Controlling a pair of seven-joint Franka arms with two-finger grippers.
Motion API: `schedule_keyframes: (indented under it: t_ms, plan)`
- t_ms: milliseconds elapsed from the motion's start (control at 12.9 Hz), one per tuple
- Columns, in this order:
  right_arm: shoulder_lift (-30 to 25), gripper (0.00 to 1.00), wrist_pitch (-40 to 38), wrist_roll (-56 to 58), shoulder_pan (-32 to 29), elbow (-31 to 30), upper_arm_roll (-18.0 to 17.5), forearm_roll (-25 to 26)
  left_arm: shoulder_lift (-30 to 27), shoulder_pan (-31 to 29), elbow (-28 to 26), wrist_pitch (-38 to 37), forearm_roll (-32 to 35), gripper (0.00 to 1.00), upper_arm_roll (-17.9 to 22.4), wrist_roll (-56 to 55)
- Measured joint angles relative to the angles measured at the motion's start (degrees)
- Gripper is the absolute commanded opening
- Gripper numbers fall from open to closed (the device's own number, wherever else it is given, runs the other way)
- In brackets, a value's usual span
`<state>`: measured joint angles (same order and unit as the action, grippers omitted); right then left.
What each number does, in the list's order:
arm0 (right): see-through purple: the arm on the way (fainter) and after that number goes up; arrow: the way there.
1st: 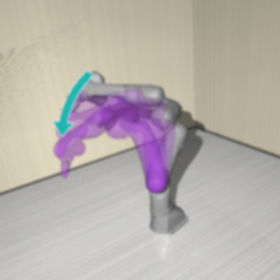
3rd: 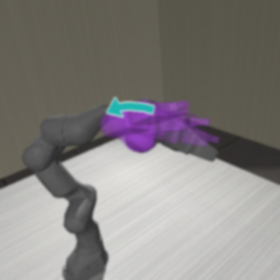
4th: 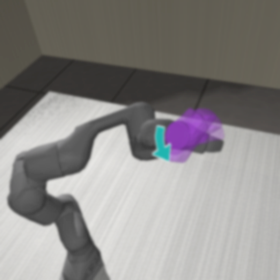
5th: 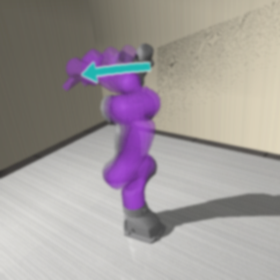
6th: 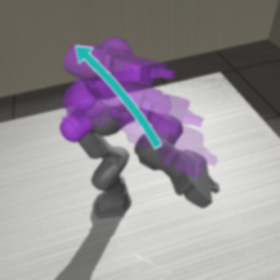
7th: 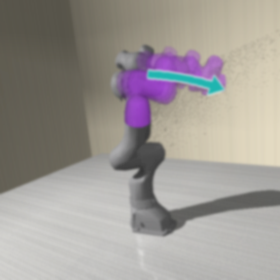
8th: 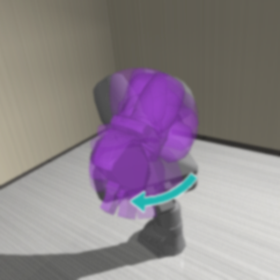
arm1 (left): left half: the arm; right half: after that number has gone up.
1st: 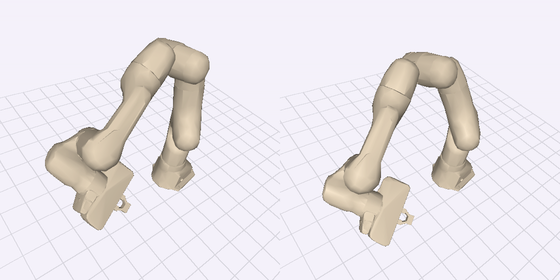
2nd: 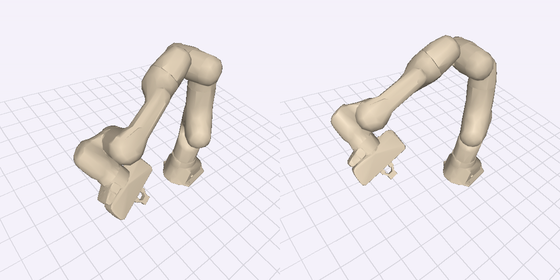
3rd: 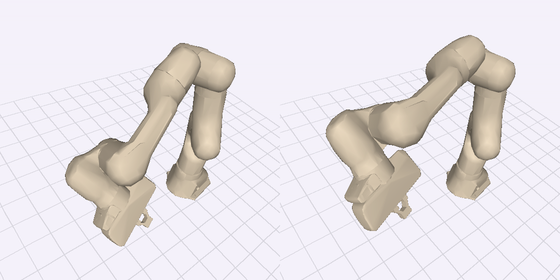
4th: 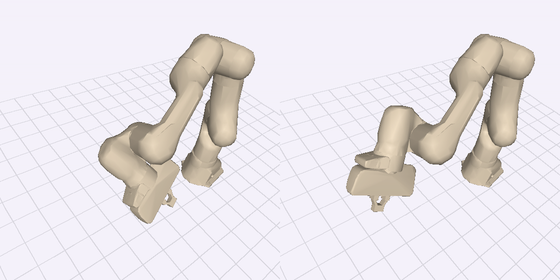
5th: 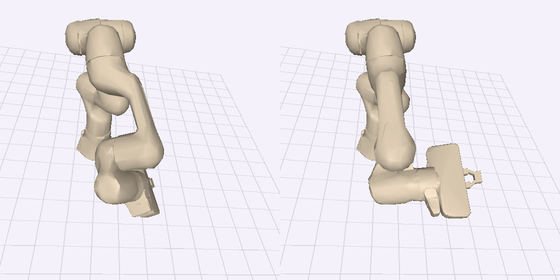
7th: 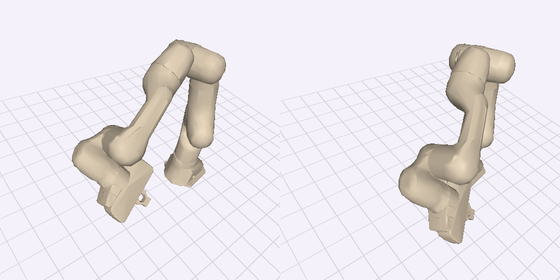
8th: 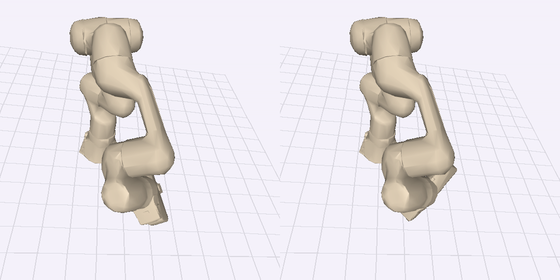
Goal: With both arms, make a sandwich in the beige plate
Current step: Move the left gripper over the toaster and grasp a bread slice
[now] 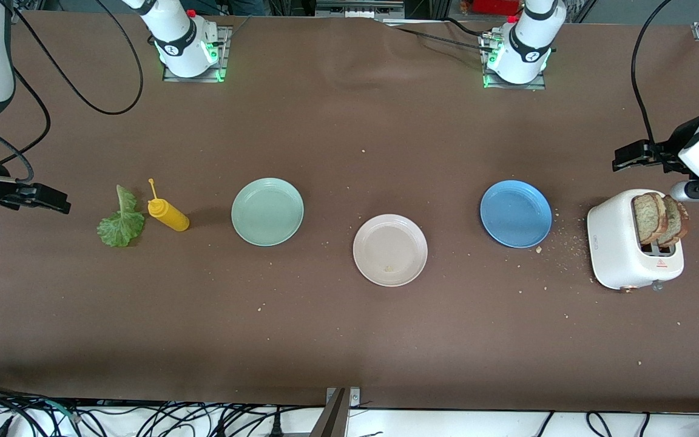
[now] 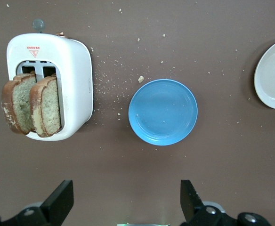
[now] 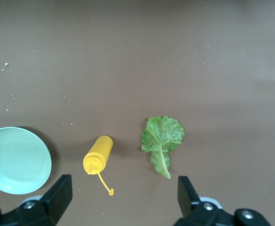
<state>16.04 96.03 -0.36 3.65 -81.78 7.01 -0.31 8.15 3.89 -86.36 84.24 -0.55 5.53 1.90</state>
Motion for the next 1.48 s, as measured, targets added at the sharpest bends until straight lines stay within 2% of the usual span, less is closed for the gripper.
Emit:
schedule_keyframes:
  t_ms: [777, 1243, 1476]
  plan:
    - [0.0, 1.00, 0.0, 0.2, 0.0, 0.0, 0.0, 0.0, 0.2, -0.5, 0.0, 0.1, 0.0, 1.00, 0.5, 3.2]
    - [0.0, 1.00, 0.0, 0.3, -0.1, 0.0, 0.0, 0.0, 2.3, -3.3, 0.0, 0.5, 0.0, 1.00, 0.8, 6.8]
    - [0.0, 1.00, 0.0, 0.3, -0.1, 0.0, 0.0, 0.0, 3.7, -5.2, 0.0, 3.5, 0.0, 1.00, 0.9, 9.5]
